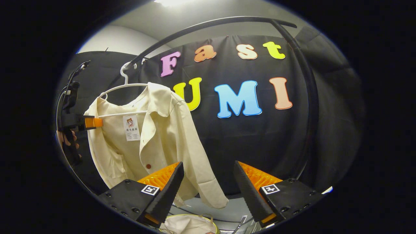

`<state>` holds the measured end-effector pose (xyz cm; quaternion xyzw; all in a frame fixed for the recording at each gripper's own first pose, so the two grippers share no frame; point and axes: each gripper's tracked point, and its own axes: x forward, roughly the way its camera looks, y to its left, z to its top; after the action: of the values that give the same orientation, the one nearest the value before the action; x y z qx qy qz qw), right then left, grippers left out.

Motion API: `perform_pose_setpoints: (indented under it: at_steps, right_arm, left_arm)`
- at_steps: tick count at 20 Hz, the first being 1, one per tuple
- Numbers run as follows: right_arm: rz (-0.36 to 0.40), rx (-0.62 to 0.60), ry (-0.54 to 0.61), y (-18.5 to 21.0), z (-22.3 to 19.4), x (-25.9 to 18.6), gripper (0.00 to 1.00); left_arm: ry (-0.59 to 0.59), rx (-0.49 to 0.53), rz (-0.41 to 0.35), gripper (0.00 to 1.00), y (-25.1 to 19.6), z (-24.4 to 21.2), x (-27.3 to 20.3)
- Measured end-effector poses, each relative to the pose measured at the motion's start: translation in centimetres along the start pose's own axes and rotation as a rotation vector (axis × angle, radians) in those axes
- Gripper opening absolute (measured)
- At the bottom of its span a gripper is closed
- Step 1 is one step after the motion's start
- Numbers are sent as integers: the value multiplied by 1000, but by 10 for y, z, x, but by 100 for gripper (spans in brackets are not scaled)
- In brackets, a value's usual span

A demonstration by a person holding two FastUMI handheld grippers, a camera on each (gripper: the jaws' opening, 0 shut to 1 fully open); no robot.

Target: Grasp the clothes on the hanger with both hands and then place them into the laundry hamper below.

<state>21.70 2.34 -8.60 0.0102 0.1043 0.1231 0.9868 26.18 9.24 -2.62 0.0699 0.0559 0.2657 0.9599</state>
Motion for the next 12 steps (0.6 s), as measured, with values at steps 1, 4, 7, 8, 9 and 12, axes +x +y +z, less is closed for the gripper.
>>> perform_pose_setpoints:
  at_steps: [1,4,7,8,9,12]
  right_arm:
    - [9,-7,6,-1,-4,2,98]
    - [36,-8,33,-4,-15,12,98]
    - [58,-4,61,-4,-26,23,98]
    - [68,-22,55,-1,-26,25,98]
    - [83,-46,46,4,-28,24,98]
    - [147,-103,46,26,-34,23,98]
  left_arm:
    - [5,5,0,80,-2,-1,2]
    - [4,19,11,55,-4,-1,5]
    - [-4,49,10,7,-12,1,4]
    - [-13,42,-5,0,-17,3,1]
    - [-18,27,-18,1,-16,3,-1]
    - [-11,25,-41,1,-10,5,-14]
